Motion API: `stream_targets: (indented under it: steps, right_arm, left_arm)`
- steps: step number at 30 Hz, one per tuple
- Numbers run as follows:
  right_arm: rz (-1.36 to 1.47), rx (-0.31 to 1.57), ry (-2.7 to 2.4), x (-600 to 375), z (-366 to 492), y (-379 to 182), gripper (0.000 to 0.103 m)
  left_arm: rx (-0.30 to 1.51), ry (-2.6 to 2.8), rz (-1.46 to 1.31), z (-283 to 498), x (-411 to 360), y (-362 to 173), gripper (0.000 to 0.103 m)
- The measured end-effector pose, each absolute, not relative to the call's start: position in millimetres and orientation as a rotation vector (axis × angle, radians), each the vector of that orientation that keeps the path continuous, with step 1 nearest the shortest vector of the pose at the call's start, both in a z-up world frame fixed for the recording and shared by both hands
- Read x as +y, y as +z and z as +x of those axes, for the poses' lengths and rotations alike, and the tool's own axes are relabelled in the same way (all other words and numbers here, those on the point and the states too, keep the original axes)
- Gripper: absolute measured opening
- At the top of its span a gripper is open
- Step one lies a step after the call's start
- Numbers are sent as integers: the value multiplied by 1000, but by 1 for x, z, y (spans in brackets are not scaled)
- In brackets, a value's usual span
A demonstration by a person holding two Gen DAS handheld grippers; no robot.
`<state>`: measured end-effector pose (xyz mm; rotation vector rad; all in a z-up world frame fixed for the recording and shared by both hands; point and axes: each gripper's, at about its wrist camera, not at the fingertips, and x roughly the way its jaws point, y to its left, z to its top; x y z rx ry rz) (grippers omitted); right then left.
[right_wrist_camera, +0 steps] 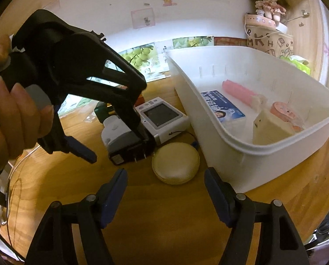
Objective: Organize rigid objects
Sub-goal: 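Move the left tool to the black plug while the right tool approaches the round beige lid, then grasp the black plug with the left tool while the right tool grasps the round beige lid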
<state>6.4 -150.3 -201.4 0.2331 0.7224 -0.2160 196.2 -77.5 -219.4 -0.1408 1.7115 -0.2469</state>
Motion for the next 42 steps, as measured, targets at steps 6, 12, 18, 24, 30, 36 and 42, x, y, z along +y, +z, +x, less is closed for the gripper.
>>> stream_targets:
  steps: [6, 12, 18, 24, 30, 36, 42]
  right_arm:
    - [176, 730, -243, -142, 13, -202, 66]
    - [135, 747, -277, -142, 21, -203, 62]
    - [138, 779, -335, -153, 28, -208, 62]
    - [142, 791, -323, -154, 30, -209, 62]
    - [145, 816, -297, -155, 35, -213, 64]
    - [110, 847, -274, -150, 39, -218, 66]
    - [110, 838, -283, -153, 40, -219, 55]
  left_arm:
    - [1724, -251, -121, 201, -88, -222, 81]
    - [1744, -263, -124, 205, -98, -221, 81]
    - [1766, -270, -137, 211, -98, -225, 81]
    - [1782, -271, -170, 216, -94, -233, 82]
    - [1776, -281, -166, 208, -95, -246, 82]
    - [1768, -296, -167, 206, -97, -236, 80]
    - [1757, -295, -147, 208, -96, -226, 68]
